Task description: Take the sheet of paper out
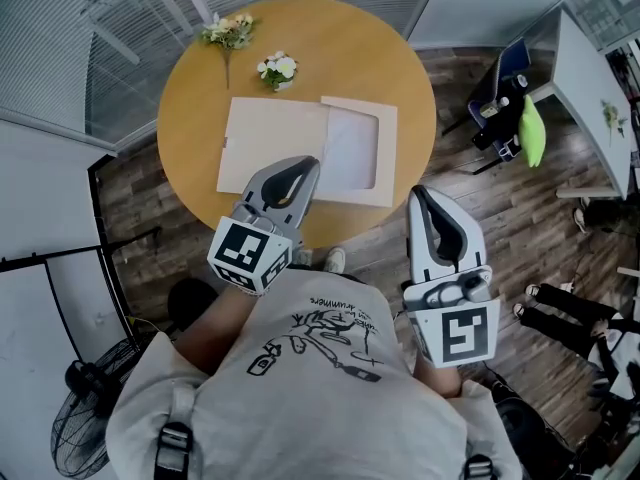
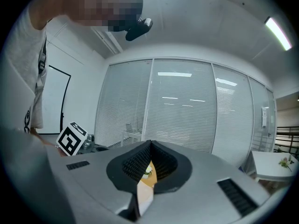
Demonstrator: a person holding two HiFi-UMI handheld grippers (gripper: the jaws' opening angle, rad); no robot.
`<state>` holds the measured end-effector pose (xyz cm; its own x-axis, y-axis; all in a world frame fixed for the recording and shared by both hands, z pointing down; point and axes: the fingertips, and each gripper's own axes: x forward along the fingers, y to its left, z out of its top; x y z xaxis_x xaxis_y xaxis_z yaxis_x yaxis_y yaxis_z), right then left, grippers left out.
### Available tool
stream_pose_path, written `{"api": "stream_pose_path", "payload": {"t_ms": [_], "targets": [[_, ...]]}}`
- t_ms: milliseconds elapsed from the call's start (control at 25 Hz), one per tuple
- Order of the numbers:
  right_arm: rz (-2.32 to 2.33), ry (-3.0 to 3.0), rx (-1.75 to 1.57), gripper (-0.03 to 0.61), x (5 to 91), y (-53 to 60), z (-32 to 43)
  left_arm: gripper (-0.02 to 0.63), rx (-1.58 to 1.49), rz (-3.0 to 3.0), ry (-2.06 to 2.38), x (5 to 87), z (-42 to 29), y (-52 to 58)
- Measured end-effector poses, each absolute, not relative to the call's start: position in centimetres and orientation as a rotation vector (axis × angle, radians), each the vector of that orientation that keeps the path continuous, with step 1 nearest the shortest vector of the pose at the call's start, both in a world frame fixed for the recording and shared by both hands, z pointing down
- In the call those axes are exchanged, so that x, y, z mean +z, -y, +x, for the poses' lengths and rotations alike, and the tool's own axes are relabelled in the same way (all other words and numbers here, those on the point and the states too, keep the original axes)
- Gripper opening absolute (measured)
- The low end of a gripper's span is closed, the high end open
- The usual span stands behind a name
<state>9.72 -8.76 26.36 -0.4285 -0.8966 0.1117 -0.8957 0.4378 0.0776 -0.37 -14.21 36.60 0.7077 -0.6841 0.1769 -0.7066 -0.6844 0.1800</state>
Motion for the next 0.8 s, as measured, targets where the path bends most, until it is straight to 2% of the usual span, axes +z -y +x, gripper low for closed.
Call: {"api": "stream_pose_path", "payload": {"t_ms": [800], "targets": [[1.647, 2.510, 0.031, 0.008, 26.7, 10.0, 9.3, 0.052, 0.332, 2.544, 1.048, 47.5, -0.5, 16.8]]}}
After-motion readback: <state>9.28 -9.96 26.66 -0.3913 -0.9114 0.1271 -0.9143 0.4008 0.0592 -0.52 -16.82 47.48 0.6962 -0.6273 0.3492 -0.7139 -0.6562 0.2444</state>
